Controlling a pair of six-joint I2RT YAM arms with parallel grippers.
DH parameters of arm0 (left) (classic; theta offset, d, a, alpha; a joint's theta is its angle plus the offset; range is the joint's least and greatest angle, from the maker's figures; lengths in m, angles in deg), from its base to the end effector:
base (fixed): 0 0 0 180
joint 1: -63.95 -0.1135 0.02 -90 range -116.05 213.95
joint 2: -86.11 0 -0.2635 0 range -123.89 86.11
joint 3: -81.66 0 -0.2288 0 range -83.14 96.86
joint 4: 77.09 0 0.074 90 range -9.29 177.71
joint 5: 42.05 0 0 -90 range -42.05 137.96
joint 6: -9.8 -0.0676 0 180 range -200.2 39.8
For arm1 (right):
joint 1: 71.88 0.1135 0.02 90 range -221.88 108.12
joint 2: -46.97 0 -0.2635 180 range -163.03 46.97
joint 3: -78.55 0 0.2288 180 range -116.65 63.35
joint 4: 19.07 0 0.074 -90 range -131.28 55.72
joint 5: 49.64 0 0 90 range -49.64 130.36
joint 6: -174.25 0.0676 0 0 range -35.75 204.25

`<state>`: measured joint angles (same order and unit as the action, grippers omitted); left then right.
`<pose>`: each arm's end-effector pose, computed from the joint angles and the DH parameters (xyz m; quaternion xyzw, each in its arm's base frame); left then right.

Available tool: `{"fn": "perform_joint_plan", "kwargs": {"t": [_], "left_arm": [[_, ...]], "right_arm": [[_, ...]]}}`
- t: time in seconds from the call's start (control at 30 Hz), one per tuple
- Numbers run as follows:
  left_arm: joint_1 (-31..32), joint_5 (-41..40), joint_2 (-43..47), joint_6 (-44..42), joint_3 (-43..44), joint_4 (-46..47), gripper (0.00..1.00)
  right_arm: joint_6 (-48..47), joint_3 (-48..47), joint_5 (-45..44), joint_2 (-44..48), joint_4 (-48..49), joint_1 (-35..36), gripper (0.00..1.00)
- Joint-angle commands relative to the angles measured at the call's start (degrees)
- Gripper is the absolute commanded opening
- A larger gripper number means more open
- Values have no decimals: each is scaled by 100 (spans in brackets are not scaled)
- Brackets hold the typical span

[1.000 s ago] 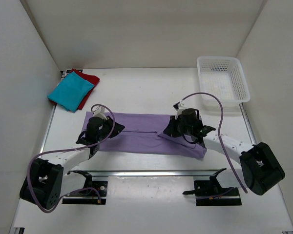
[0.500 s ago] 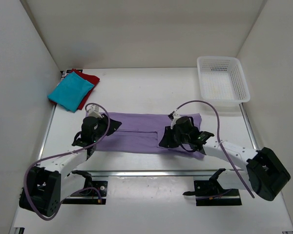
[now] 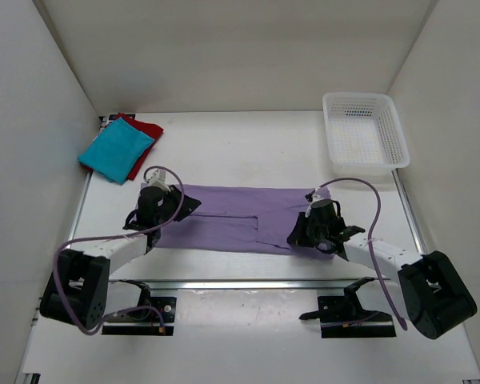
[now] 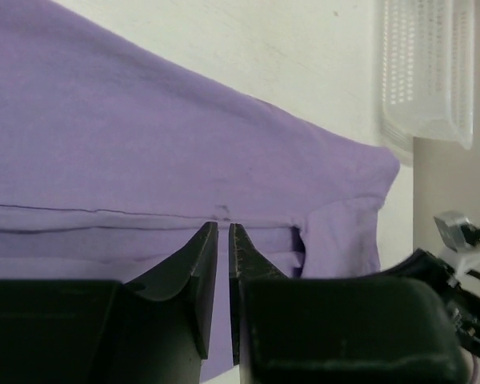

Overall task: Fold and stack the t-shirts
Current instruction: Fold the other side of the tshirt into a rectangle, then rotate the tshirt 90 degrees

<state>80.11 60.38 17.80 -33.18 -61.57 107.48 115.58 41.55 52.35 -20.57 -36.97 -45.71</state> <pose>0.2288 -0.0814 0.1752 -0.1709 0.8320 -0.3508 0.3943 0.1817 0.1049 0.1359 0.0048 0.9306 0.2553 0.2624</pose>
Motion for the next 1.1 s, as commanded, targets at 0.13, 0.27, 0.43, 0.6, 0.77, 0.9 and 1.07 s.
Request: {"fn": "perform_joint_plan", "kwargs": {"t": [0.13,0.27,0.43,0.6,0.77,0.9,1.07], "left_arm": [[-1335,911,-1271,614,199,818,20],[-1607,788,-1325,1115,-308,1290,17],[-2074,1015,-1316,1389,-531,1495,18],[-853,281,-413,897,-92,732,19],[141,-66,72,483,331,203,23],[46,199,239,405,209,36,22],[-210,400,336,255,-82,-131,23]], "right_arm": [[-329,-412,-372,-13,-55,125,0],[-198,-641,-346,-73,391,-112,0],[-470,-1203,-619,-1180,832,-428,0],[-514,-2247,-452,-2744,771,-666,0],[-768,-4101,-407,-4221,79,-578,0],[-971,-6960,4,-6098,-1010,-596,0],[-1122,-13761,681,-9671,-4161,-683,0]]}}
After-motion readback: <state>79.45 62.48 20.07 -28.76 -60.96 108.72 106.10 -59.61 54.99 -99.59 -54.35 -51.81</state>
